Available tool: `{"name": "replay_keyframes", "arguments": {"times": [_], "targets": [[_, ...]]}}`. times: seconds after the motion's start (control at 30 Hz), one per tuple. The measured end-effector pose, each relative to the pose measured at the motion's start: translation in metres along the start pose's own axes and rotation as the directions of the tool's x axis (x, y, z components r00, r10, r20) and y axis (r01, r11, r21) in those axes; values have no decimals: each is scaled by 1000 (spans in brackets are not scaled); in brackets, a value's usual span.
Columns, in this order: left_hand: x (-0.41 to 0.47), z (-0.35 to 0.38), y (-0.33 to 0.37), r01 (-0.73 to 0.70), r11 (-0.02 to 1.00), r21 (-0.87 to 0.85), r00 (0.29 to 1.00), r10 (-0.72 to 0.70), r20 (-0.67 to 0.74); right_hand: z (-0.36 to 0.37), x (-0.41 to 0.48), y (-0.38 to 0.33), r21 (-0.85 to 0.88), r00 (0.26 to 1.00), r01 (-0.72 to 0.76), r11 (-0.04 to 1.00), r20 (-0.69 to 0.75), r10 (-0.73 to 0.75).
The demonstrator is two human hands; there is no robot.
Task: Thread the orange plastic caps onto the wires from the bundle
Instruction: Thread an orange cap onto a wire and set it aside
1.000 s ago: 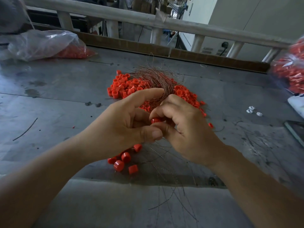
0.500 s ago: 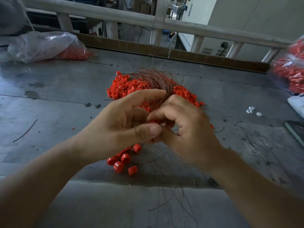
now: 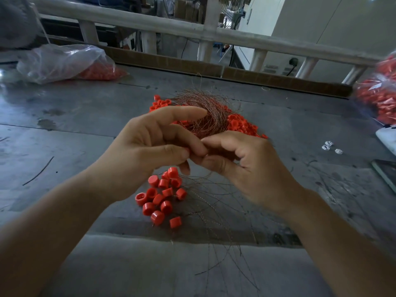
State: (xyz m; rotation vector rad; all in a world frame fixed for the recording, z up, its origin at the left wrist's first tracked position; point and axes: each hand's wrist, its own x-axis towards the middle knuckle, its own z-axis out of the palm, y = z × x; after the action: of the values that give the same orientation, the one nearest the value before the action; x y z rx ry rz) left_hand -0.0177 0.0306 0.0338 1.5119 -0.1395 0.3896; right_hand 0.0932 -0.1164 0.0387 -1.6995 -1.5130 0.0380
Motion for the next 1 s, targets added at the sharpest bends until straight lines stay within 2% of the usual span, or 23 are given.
{"name": "replay_keyframes", "arguments": {"times": [0.27, 0.37, 0.43, 0.6, 0.73, 0.83, 0.9, 1.0], "targets": [[1, 0, 1, 16, 998, 55, 996, -11, -87, -10, 2, 2, -268, 995, -99, 958, 5, 104], [3, -8, 6, 35, 997, 74, 985, -21, -174, -16, 4, 5, -302, 984, -176, 937, -20, 179], [4, -15, 8, 75, 986, 150, 977, -42, -209, -20, 4, 7, -302, 977, -208, 930, -17, 213], [4, -19, 1, 220, 847, 483, 973, -153, -173, -20, 3, 12, -356, 941, -237, 904, 148, 305], [4, -22, -1, 237, 789, 566, 972, -191, -140, -22, 2, 14, -372, 888, -251, 893, 279, 366], [3, -21, -2, 184, 711, 679, 979, -195, -61, -21, 1, 13, -390, 845, -244, 888, 364, 392], [3, -19, -3, 182, 693, 697, 974, -223, -33, -21, 1, 12, -404, 822, -236, 884, 403, 404], [6, -21, -7, 237, 699, 675, 971, -190, -144, -21, 1, 12, -422, 790, -230, 877, 445, 422]]}}
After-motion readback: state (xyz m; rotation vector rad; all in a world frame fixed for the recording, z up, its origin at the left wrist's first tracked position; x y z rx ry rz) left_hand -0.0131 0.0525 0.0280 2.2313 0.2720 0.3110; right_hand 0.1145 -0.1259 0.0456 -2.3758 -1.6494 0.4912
